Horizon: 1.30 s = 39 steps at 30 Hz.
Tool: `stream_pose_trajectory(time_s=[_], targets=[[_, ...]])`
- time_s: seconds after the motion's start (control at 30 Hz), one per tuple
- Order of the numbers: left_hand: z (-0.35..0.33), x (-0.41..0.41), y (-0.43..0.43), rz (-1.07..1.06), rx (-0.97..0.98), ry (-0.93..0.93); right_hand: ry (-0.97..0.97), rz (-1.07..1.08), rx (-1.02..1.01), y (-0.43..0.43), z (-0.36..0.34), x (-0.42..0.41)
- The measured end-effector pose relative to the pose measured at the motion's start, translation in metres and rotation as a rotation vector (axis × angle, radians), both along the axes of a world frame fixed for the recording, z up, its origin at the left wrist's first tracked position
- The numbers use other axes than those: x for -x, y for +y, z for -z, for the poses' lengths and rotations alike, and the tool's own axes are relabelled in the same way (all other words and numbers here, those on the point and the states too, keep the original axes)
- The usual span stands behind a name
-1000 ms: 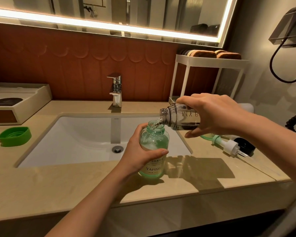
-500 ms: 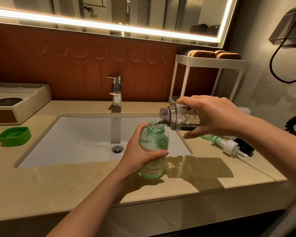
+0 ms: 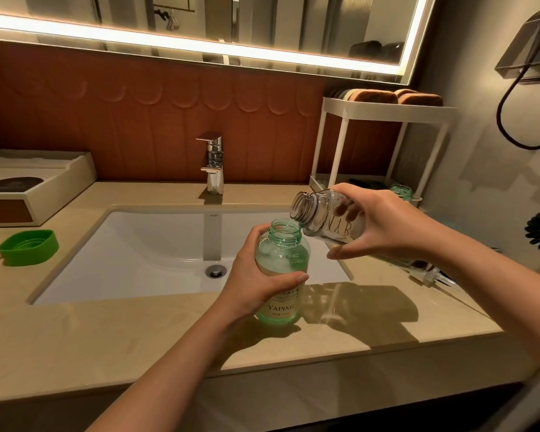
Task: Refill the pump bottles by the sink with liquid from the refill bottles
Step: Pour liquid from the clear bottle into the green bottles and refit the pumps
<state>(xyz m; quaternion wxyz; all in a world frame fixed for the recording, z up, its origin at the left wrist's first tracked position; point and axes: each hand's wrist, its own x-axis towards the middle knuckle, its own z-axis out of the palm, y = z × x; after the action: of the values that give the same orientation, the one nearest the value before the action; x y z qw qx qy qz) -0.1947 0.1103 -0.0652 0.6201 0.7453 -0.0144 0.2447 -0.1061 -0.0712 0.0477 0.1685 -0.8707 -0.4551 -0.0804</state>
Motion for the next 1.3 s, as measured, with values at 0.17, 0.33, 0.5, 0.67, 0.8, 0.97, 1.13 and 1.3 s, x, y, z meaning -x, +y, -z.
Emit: stream_pose_trajectory(time_s=[0.17,0.33,0.5,0.67,0.8,0.97,1.13,1.3], targets=[[0.000,0.000,-0.002,-0.012,0.014,-0.020,0.148,-0.009,-0.146,0.000,0.010,-0.006],[0.000,0.000,-0.004,-0.049,-0.011,-0.043,0.259,-0.028,-0.343,-0.004,0.017,-0.009],[-0.006,-0.010,-0.009,-0.058,0.063,-0.073,0.339,-0.053,-0.576,-0.014,0.020,-0.011],[-0.027,-0.036,-0.019,-0.016,0.076,-0.062,0.396,0.042,-0.807,-0.032,0.022,-0.018],[-0.041,-0.069,-0.031,0.020,0.059,-0.060,0.375,0.144,-0.984,-0.049,0.022,-0.031],[-0.042,-0.121,-0.044,-0.002,0.067,-0.080,0.332,0.268,-1.084,-0.066,0.018,-0.048],[-0.033,-0.172,-0.059,-0.019,0.036,-0.055,0.345,0.341,-1.158,-0.082,0.019,-0.063],[-0.023,-0.213,-0.069,-0.056,0.001,-0.026,0.363,0.373,-1.227,-0.095,0.022,-0.079]])
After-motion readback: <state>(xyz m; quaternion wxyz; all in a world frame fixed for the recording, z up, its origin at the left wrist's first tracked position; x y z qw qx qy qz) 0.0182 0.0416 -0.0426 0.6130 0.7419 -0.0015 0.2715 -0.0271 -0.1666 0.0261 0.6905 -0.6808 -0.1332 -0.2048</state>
